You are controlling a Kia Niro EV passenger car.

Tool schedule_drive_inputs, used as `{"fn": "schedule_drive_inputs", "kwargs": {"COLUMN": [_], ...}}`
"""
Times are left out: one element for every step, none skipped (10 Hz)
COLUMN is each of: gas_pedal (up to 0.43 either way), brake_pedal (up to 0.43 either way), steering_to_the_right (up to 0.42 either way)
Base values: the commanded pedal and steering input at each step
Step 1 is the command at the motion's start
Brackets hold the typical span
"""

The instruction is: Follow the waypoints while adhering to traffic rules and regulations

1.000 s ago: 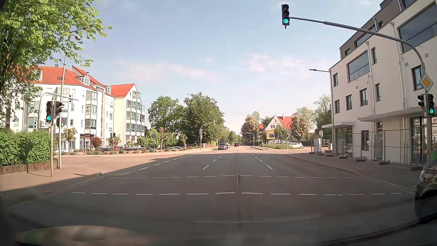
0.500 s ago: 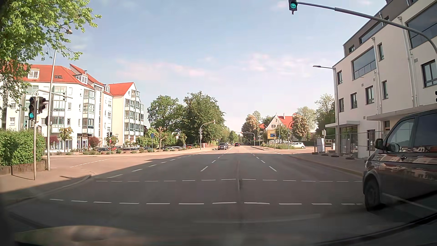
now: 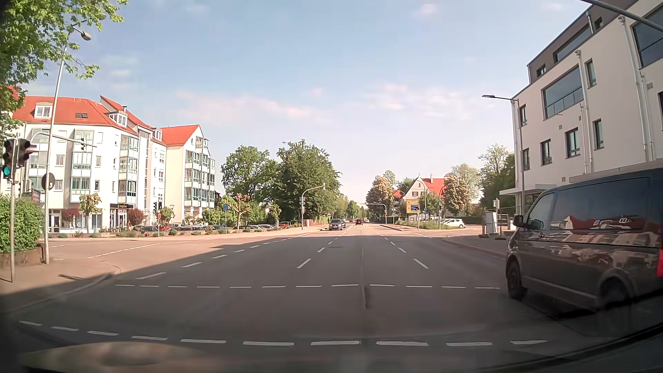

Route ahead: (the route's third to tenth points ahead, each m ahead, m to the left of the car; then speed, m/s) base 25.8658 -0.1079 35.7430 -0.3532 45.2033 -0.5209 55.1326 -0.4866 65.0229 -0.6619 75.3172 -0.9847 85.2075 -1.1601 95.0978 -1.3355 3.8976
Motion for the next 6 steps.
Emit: {"fn": "schedule_drive_inputs", "kwargs": {"gas_pedal": [0.339, 0.339, 0.339, 0.339, 0.339, 0.339], "brake_pedal": [0.000, 0.000, 0.000, 0.000, 0.000, 0.000], "steering_to_the_right": [0.006, 0.006, 0.006, 0.007, 0.007, 0.007]}}
